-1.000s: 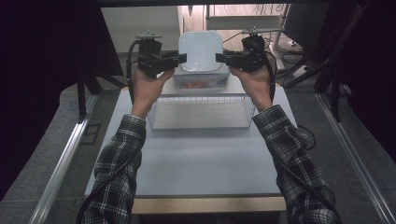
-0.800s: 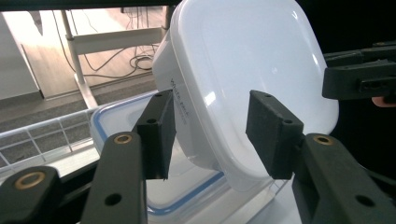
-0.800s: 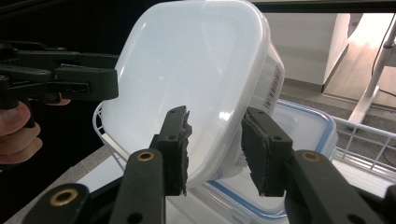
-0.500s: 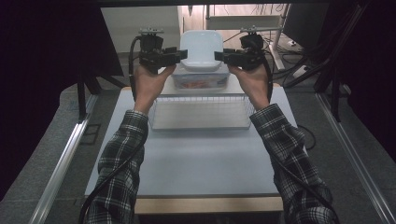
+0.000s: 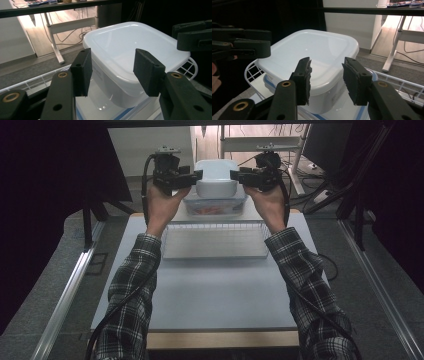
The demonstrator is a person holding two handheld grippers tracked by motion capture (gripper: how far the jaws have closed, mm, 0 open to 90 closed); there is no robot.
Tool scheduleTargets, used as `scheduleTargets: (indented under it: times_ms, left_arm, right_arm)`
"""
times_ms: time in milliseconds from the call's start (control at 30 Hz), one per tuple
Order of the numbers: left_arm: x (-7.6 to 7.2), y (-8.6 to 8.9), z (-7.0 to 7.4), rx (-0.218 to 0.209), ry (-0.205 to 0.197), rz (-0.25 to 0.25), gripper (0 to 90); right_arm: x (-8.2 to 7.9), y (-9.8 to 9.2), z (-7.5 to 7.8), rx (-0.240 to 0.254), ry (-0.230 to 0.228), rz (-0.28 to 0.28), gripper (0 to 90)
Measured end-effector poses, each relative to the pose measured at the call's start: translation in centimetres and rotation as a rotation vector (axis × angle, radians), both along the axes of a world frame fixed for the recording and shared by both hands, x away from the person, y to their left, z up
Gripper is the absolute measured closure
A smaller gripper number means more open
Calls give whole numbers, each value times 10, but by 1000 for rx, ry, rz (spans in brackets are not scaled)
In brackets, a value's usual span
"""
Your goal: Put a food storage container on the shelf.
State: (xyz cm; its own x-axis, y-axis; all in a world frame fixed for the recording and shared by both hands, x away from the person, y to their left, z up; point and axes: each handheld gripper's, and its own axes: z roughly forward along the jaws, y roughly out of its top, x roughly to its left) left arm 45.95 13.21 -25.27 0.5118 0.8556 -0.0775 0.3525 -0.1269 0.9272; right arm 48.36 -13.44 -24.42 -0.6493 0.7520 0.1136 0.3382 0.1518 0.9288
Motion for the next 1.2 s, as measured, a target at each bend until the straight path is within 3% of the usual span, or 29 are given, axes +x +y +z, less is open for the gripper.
scheduleTargets:
  times_ms: [200,467,600,800,1200]
  left_arm:
    - [-1,0,1,8,-10,7,491]
    - [-14,2,3,-21,-42,-38,417]
    - [-20,4,-3,-40,-49,-82,317]
    - [-31,5,-16,-24,-47,-124,179]
    - [-48,10,-42,-33,-18,-190,99]
  right_arm:
    - [2,-2,0,4,-8,-3,552]
    - [-5,-9,2,25,-42,45,411]
    - [-8,-12,-5,21,-30,73,308]
    - [-15,-17,-17,-1,-48,103,193]
    - [-29,-36,-38,26,-36,157,145]
